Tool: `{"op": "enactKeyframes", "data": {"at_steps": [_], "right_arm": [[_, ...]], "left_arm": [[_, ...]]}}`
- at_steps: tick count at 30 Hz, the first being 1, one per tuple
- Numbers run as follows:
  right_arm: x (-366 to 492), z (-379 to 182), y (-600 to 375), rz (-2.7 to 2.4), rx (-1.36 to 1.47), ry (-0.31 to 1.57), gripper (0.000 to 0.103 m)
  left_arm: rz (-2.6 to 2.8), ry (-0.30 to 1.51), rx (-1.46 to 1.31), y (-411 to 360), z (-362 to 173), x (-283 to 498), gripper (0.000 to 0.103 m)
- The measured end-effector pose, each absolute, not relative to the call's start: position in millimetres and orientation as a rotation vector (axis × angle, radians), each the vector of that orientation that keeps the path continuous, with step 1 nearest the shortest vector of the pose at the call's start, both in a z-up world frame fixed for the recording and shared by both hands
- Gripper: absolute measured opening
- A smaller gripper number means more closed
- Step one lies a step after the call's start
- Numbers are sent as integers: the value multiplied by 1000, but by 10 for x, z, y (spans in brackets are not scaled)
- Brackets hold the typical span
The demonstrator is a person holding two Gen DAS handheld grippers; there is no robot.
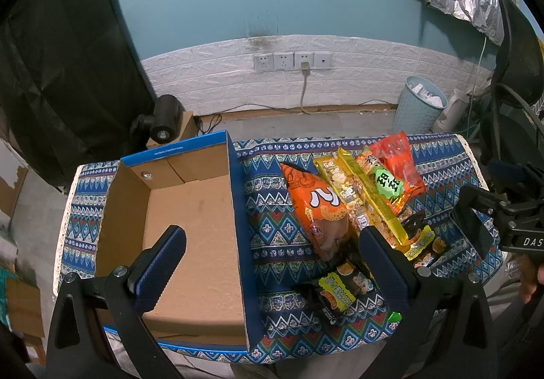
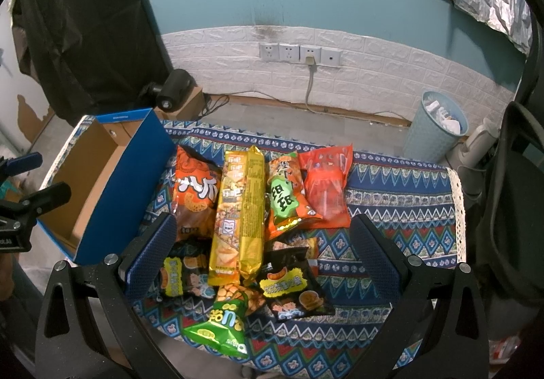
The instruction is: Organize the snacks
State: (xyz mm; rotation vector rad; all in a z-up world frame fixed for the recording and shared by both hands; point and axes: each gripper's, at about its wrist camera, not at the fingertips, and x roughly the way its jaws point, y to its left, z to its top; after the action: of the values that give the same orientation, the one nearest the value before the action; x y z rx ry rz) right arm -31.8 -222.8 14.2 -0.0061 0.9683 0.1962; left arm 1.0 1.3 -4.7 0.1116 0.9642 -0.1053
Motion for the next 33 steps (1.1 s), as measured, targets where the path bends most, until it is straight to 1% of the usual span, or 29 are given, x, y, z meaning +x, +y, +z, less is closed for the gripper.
{"op": "enactKeyframes", "data": {"at_steps": [16, 21, 27, 33], "right_arm": [[-295, 194, -2297, 189, -15, 969, 101], [-243, 189, -2409, 169, -2, 977, 101], [-243, 44, -2488, 177, -4, 1009, 101], [-222, -261, -2544, 189, -38, 1080, 101]], "left_arm": [[-117, 997, 102, 3, -152, 69, 103], [-114, 1031, 98, -28, -265, 141, 103], [-128, 1083, 80, -97, -424, 235, 103], [-148, 1129, 96, -205, -603, 320, 103]]}}
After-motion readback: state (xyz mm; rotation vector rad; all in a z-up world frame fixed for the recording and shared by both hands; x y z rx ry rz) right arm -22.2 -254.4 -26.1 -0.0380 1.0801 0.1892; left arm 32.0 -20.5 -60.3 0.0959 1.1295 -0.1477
